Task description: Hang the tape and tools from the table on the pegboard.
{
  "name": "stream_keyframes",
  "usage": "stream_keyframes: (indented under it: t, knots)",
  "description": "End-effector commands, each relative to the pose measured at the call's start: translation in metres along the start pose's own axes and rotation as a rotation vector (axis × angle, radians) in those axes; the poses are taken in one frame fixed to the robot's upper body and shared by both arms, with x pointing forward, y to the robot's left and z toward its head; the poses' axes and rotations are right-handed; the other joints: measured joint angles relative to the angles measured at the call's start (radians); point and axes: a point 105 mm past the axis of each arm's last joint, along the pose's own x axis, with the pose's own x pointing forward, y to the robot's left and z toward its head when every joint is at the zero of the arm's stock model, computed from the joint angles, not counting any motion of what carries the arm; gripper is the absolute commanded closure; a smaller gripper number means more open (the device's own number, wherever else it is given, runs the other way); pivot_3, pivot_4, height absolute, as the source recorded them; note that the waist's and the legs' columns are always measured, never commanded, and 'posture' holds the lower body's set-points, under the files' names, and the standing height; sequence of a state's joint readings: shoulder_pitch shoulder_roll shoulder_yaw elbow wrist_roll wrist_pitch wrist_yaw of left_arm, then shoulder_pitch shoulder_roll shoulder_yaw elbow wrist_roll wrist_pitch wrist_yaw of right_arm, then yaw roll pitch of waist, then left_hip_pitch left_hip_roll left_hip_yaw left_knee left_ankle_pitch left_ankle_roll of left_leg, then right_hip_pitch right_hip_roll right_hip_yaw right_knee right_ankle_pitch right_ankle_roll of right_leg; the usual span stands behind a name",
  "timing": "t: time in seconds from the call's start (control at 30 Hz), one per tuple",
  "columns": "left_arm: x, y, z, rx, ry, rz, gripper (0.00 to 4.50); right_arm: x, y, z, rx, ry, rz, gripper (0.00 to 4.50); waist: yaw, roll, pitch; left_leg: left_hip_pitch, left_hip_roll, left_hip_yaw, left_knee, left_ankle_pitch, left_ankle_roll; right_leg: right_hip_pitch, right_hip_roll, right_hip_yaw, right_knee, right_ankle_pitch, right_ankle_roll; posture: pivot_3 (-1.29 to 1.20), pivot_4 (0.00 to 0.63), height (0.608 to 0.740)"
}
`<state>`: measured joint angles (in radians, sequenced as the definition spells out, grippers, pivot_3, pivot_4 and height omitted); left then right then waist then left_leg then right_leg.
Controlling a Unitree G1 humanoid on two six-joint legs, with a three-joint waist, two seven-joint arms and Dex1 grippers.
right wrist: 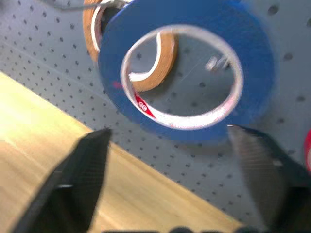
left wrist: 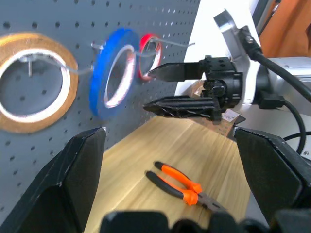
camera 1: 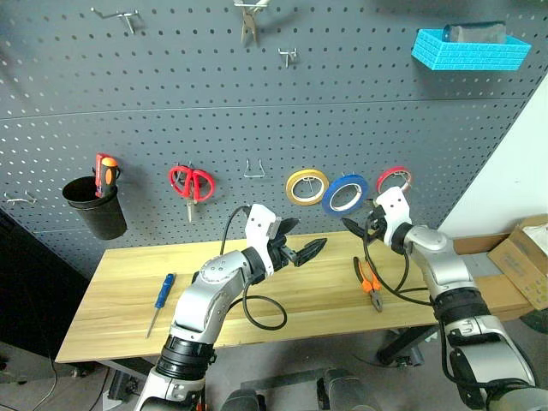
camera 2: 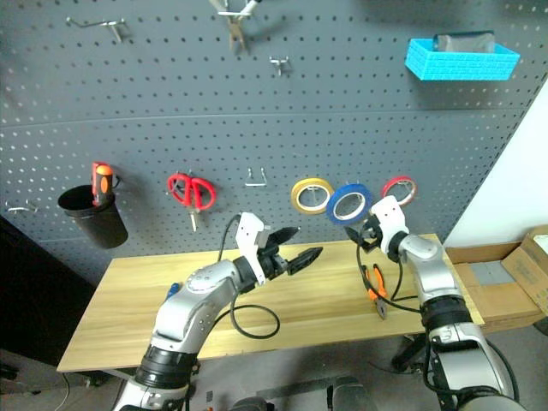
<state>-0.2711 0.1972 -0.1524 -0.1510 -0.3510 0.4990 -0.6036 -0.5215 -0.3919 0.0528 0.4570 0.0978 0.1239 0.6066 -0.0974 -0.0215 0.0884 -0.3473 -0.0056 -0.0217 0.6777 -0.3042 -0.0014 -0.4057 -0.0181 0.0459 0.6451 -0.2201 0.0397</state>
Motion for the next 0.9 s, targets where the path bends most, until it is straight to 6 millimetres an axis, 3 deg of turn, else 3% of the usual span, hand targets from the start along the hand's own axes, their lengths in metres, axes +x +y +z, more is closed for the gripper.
stream_keyframes:
  t: [0.03,0.13,0.23,0.33,0.53,0.63,0.77,0.9]
  knots:
    - [-0.007,-0.009,-0.002,0.069,0.016,-0.039,0.00,-0.016,0.001,-0.004,0.001,0.033,-0.059,0.03,0.004,0.000,0.000,0.000,0.000,0.000,0.000,0.000,0.000,0.000,0.000,0.000,0.000,0.000,0.000,-0.07,0.050,0.740]
    - [-0.021,-0.007,-0.033,0.147,0.143,-0.062,0.00,-0.036,0.024,-0.036,0.087,0.181,-0.061,0.03,0.012,0.001,0.001,0.000,0.000,-0.001,-0.001,0.000,0.000,0.000,0.000,0.000,0.000,-0.003,0.002,-0.09,0.081,0.740]
    - [-0.033,-0.004,-0.055,0.231,0.232,-0.097,0.00,-0.046,0.044,-0.049,0.174,0.284,-0.059,0.03,0.012,0.006,0.015,0.001,0.001,0.000,-0.001,0.000,0.000,0.000,0.000,0.000,0.001,-0.005,0.003,-0.10,0.116,0.740]
    - [-0.041,0.003,-0.069,0.299,0.307,-0.135,0.00,-0.048,0.049,-0.062,0.271,0.406,-0.097,0.03,0.009,0.006,0.038,0.002,0.002,0.001,0.001,0.002,0.003,0.000,0.000,0.003,0.001,-0.005,0.000,-0.10,0.150,0.740]
    - [-0.037,0.005,-0.071,0.384,0.344,-0.205,0.00,-0.039,0.018,-0.075,0.360,0.535,-0.244,0.03,0.011,0.004,0.086,0.001,0.001,-0.001,0.002,0.005,0.008,-0.001,0.000,0.003,0.001,-0.002,0.000,-0.09,0.212,0.740]
    - [-0.032,0.005,-0.064,0.393,0.315,-0.194,0.00,-0.032,0.011,-0.074,0.354,0.551,-0.241,0.03,0.013,0.004,0.099,-0.003,0.001,-0.002,0.000,0.005,0.008,-0.004,0.000,0.001,0.001,0.000,0.003,-0.07,0.230,0.740]
    - [-0.036,0.002,-0.064,0.378,0.306,-0.183,0.00,-0.032,0.000,-0.084,0.373,0.606,-0.294,0.03,0.015,0.005,0.105,-0.018,0.002,-0.004,-0.001,0.003,0.008,-0.018,-0.003,-0.001,0.002,0.002,-0.001,-0.05,0.244,0.740]
    - [-0.044,-0.003,-0.067,0.351,0.313,-0.163,0.00,-0.030,-0.001,-0.091,0.426,0.643,-0.299,0.03,0.016,0.006,0.127,-0.019,0.002,-0.004,-0.002,0.000,0.008,-0.018,-0.009,-0.001,-0.001,0.001,-0.001,-0.04,0.257,0.740]
